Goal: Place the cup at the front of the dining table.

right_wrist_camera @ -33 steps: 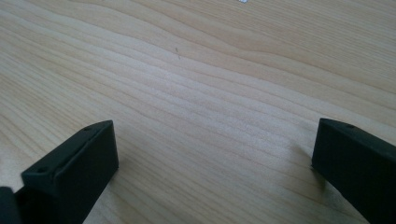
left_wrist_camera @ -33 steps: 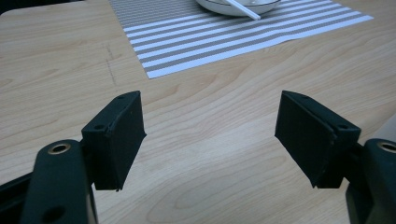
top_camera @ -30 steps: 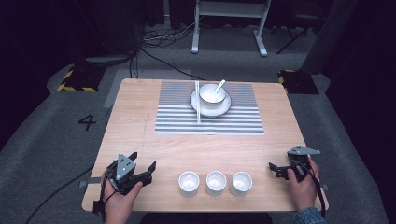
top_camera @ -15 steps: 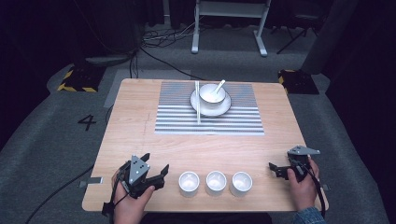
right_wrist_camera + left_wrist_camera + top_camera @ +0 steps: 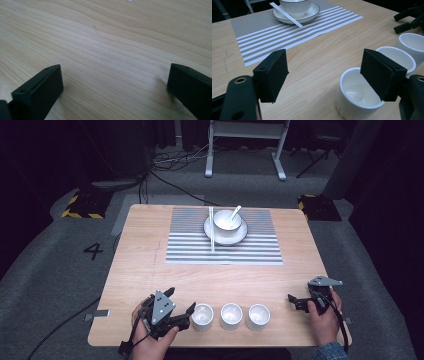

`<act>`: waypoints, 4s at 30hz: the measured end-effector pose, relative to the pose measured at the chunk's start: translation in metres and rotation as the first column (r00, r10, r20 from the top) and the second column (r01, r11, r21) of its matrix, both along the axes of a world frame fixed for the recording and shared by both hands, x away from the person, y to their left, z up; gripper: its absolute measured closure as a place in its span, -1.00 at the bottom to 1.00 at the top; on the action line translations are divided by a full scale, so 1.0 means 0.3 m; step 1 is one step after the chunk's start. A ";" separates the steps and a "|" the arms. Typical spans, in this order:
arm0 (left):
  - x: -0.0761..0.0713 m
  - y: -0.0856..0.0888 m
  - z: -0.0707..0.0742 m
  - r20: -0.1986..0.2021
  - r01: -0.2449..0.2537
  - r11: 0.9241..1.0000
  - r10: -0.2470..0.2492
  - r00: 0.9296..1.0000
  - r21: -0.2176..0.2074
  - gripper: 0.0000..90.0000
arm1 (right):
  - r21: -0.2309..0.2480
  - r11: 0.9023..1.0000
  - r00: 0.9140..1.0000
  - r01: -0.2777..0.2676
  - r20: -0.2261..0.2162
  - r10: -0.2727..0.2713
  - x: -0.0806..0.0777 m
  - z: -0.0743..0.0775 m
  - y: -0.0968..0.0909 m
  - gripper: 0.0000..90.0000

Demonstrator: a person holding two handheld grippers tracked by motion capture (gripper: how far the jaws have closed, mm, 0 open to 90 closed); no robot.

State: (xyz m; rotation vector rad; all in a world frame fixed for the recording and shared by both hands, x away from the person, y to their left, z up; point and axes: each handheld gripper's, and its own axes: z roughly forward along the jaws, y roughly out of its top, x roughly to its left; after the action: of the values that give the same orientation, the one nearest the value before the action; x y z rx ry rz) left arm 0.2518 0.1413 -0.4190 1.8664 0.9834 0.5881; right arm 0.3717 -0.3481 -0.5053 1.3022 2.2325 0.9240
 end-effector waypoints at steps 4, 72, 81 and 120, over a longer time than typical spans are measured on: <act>0.001 -0.015 -0.003 -0.007 -0.003 1.000 0.003 1.000 -0.003 -0.50 | 0.000 1.000 1.000 0.000 0.000 0.000 0.000 0.000 0.000 -0.99; -0.002 -0.222 -0.226 -0.164 -0.059 0.997 0.066 0.984 0.052 -0.42 | 0.000 1.000 1.000 0.000 0.000 0.000 0.000 0.000 0.000 -0.99; 0.002 -0.220 -0.221 -0.171 -0.047 0.997 0.056 0.984 0.057 -0.41 | 0.000 1.000 1.000 0.000 0.000 0.000 0.000 0.000 0.000 -0.99; 0.054 -0.154 -0.090 -0.199 -0.049 0.998 0.055 0.978 0.036 -0.41 | 0.000 1.000 1.000 0.000 0.000 0.000 0.000 0.000 0.000 -0.99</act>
State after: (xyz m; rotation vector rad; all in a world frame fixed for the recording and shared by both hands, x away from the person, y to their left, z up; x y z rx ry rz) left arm 0.2680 0.0952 -0.4460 1.9601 1.1626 0.4545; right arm 0.3716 -0.3480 -0.5053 1.3022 2.2319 0.9239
